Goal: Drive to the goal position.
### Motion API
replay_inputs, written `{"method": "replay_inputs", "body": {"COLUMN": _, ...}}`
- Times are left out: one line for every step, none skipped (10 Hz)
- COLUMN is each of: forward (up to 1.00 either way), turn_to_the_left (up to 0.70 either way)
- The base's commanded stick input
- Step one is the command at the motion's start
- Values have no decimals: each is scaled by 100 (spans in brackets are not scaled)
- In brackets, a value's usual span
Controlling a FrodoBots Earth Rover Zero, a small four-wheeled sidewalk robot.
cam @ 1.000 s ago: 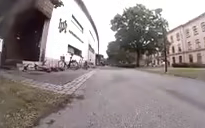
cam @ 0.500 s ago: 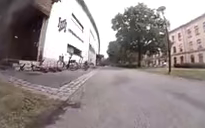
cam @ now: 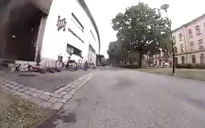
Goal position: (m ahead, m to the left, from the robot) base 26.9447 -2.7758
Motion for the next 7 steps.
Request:
{"method": "replay_inputs", "body": {"forward": 70, "turn_to_the_left": -28}}
{"method": "replay_inputs", "body": {"forward": 70, "turn_to_the_left": -28}}
{"method": "replay_inputs", "body": {"forward": 70, "turn_to_the_left": -28}}
{"method": "replay_inputs", "body": {"forward": 70, "turn_to_the_left": -28}}
{"method": "replay_inputs", "body": {"forward": 70, "turn_to_the_left": -28}}
{"method": "replay_inputs", "body": {"forward": 70, "turn_to_the_left": -28}}
{"method": "replay_inputs", "body": {"forward": 70, "turn_to_the_left": -28}}
